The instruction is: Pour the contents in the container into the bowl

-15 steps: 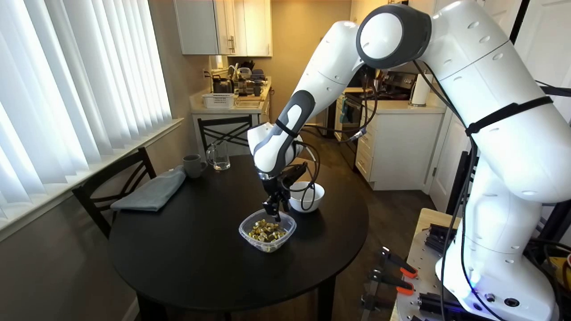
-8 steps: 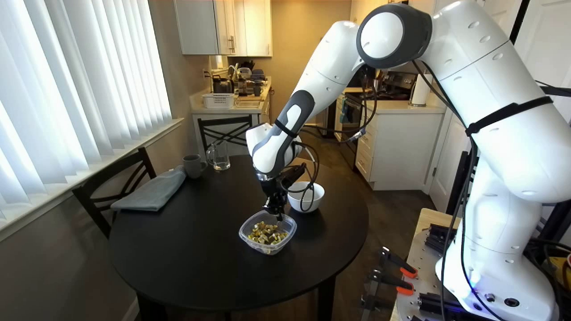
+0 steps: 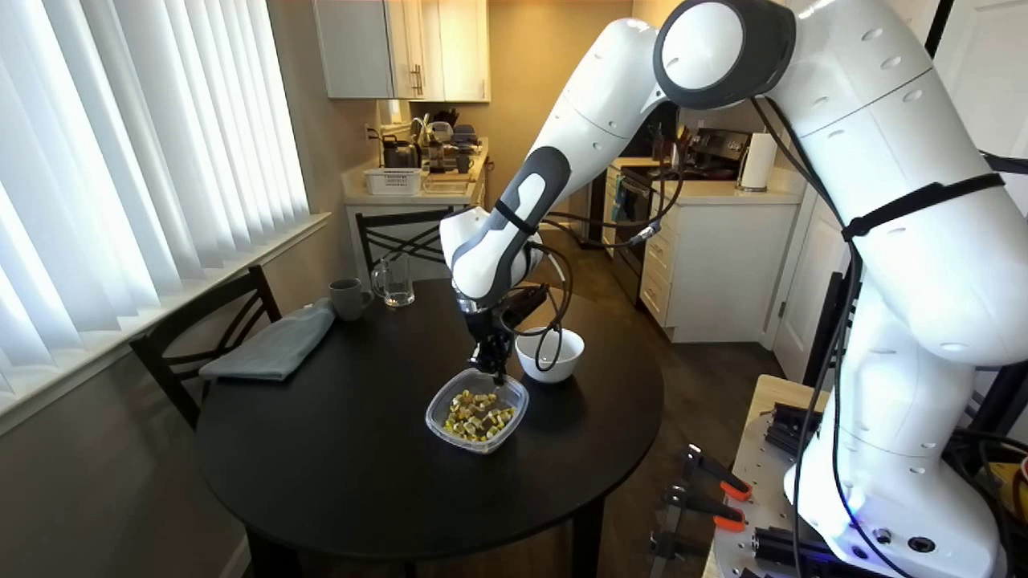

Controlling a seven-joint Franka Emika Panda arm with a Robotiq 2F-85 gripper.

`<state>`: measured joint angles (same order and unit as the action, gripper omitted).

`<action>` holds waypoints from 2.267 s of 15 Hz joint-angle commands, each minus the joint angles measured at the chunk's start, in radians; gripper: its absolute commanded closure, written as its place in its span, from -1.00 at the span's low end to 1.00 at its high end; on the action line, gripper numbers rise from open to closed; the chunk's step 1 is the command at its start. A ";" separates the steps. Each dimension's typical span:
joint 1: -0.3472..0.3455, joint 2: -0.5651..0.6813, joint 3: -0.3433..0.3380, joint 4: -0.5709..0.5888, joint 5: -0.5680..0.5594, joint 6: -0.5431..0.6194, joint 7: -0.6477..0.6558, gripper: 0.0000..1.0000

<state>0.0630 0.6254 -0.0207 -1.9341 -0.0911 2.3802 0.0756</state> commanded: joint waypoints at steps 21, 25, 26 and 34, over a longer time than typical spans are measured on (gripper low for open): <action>0.154 -0.359 -0.067 -0.095 -0.286 -0.289 0.638 0.91; 0.105 -0.395 -0.084 -0.092 -0.302 -0.303 0.662 0.91; 0.094 -0.401 -0.088 -0.091 -0.307 -0.307 0.670 0.91; 0.017 -0.400 -0.134 -0.073 -0.353 -0.330 0.795 0.91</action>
<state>0.1043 0.2431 -0.1498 -1.9941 -0.4058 2.0720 0.8030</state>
